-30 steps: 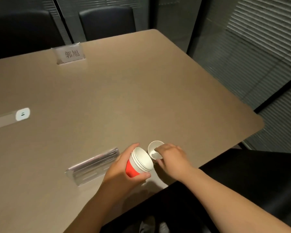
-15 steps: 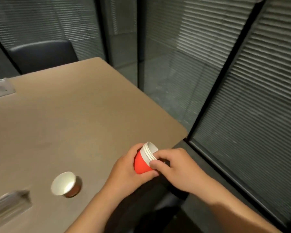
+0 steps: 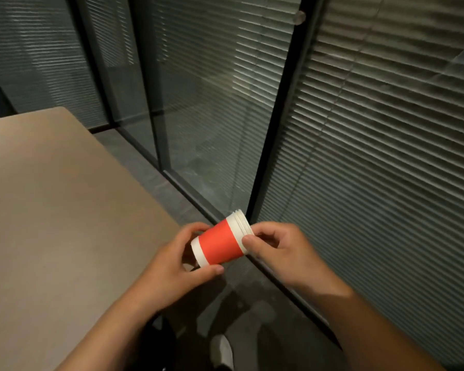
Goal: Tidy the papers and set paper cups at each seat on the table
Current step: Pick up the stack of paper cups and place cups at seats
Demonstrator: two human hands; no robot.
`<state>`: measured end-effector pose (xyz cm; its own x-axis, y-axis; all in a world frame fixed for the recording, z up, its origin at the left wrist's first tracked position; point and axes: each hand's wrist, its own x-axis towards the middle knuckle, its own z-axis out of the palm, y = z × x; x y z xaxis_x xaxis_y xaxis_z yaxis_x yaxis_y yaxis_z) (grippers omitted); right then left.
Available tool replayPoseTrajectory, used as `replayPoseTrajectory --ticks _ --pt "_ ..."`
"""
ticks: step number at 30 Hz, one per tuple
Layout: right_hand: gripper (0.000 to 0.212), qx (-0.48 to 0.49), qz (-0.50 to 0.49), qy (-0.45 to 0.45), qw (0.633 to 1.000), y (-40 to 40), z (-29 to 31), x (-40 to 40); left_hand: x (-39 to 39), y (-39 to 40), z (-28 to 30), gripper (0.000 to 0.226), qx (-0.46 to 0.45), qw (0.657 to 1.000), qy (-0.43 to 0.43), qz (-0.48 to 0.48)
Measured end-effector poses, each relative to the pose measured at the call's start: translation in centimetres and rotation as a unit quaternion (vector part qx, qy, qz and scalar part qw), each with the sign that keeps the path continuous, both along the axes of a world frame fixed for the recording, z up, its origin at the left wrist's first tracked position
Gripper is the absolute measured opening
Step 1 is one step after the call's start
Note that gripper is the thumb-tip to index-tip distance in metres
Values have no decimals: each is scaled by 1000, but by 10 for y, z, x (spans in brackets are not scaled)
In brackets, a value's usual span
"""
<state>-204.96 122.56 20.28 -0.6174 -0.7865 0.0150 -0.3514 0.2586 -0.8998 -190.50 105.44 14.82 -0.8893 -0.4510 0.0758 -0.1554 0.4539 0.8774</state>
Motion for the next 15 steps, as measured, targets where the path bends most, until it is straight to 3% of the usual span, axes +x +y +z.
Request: replayPoseTrajectory --ticks 7,15 --pt "8 14 1 -40 999 -69 1 -122 -118 -63 -6 65 58 997 42 12" --pt "17 -7 104 -78 991 -220 11 -233 -189 -175 12 69 119 979 99 134"
